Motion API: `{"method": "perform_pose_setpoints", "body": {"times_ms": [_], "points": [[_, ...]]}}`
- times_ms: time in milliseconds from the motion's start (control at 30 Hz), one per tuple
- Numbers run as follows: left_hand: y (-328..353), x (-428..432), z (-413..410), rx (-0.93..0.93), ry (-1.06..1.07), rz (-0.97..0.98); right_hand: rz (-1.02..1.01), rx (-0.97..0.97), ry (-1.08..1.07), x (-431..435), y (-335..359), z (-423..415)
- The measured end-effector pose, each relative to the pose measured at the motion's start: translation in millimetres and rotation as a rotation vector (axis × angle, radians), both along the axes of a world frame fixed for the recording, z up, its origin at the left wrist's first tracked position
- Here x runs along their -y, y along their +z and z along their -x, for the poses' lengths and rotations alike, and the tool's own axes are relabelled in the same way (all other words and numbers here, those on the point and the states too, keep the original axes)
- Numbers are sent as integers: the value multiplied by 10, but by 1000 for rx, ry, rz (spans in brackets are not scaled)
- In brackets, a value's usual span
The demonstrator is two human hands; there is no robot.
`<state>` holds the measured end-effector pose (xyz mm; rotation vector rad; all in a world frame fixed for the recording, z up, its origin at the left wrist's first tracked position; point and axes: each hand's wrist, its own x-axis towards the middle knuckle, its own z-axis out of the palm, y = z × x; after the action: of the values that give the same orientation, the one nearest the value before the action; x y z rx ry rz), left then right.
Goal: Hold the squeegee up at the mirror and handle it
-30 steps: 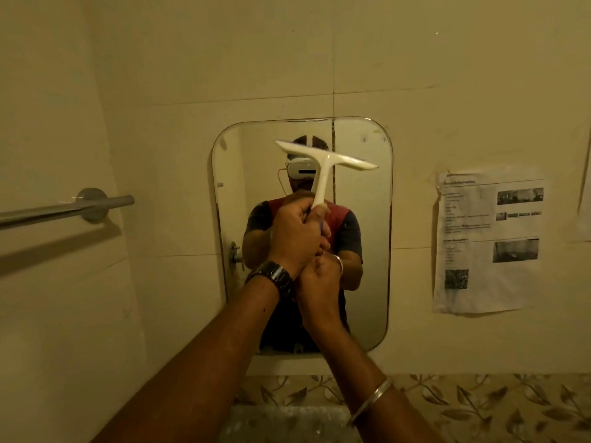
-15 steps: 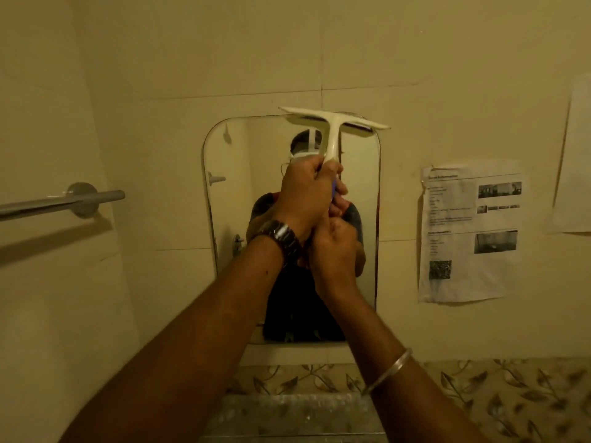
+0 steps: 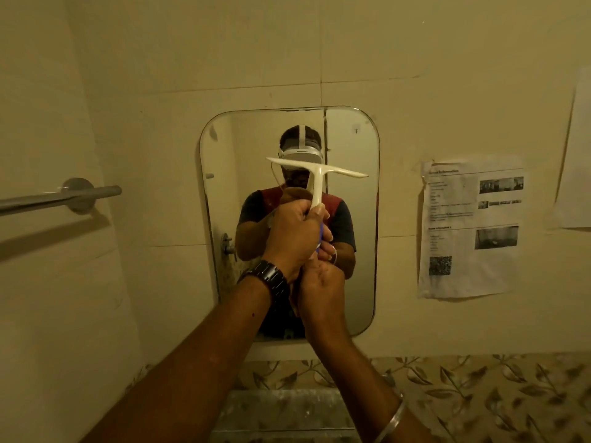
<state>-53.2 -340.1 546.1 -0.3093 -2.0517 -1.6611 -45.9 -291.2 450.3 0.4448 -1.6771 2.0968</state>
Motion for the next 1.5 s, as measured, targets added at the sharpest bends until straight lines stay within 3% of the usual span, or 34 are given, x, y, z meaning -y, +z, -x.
{"method": "perform_pose_setpoints", "body": {"times_ms": [333, 500, 633, 900, 1133, 1267, 1500], "points": [[653, -179, -176, -69, -115, -99, 68, -139, 163, -399, 688, -77], [917, -275, -30, -19, -143, -191, 21, -70, 49, -417, 1017, 73], [871, -256, 40, 2, -127, -180, -37, -84, -84, -355, 930, 177], [197, -107, -116, 103, -145, -187, -55, -40, -70, -217, 264, -160], [760, -206, -200, -51, -143, -193, 24, -176, -49, -306, 837, -121], [1017, -193, -156, 0, -184, -276, 1, -141, -128, -224, 1134, -27], [524, 0, -120, 46, -114, -207, 5, -85, -74, -31, 589, -146]]}}
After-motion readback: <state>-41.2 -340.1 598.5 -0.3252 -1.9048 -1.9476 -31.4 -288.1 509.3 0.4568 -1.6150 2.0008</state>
